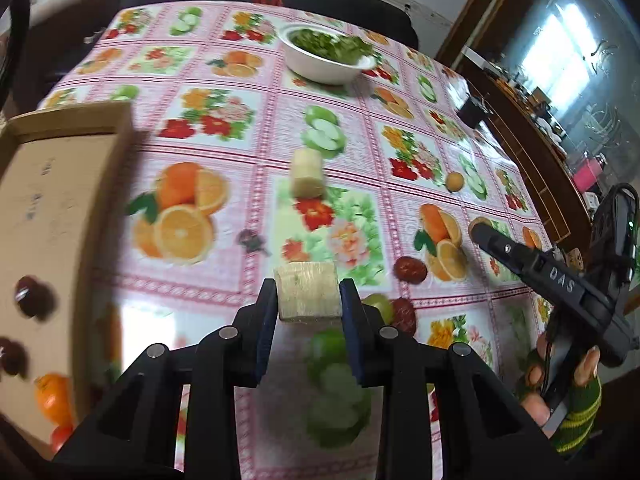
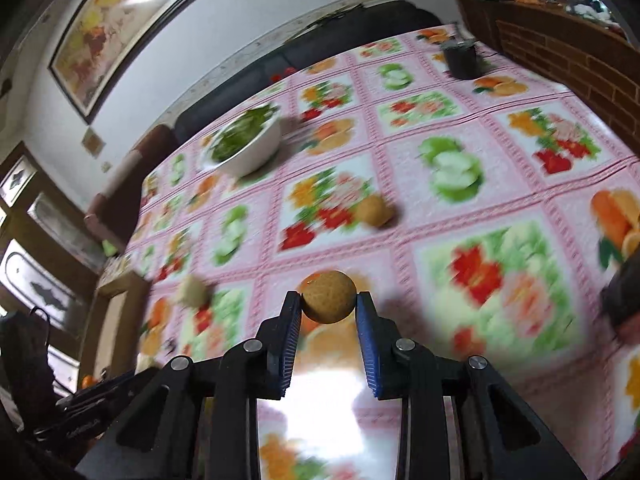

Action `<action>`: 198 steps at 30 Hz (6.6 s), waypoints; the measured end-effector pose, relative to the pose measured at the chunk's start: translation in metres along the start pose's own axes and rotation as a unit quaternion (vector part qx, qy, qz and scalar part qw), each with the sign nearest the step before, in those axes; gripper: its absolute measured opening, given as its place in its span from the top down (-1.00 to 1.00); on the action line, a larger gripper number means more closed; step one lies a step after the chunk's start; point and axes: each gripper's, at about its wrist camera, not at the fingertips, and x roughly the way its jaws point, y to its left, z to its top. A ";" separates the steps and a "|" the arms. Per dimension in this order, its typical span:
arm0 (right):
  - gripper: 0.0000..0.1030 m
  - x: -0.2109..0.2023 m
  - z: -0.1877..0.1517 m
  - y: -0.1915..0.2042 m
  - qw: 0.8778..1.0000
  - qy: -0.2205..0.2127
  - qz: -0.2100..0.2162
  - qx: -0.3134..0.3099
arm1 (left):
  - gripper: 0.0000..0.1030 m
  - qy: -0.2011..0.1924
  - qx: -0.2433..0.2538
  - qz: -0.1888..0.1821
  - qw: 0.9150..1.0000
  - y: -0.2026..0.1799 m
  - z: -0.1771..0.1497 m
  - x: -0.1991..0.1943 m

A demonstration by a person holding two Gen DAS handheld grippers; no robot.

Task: Organize fruits
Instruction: 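Carry the yellow chunk in the left tool to the tray while the right tool carries its brown fruit, then open the left tool to set the chunk in the tray while the right tool releases its brown fruit, then move both tools back over the grapes and dates on the tablecloth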

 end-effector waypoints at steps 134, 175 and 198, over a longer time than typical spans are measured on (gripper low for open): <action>0.37 0.153 -0.097 0.345 0.934 0.165 0.102 -0.299 | 0.12 0.008 -0.162 0.217 0.963 0.240 0.030 -0.040; -0.04 -0.005 -0.074 0.120 0.990 0.076 0.053 -0.109 | 0.05 -0.008 -0.102 0.075 0.992 0.096 -0.016 -0.069; -0.08 -0.036 -0.091 0.028 0.997 0.065 0.002 -0.038 | 0.05 0.034 -0.032 0.068 0.997 0.030 -0.031 -0.037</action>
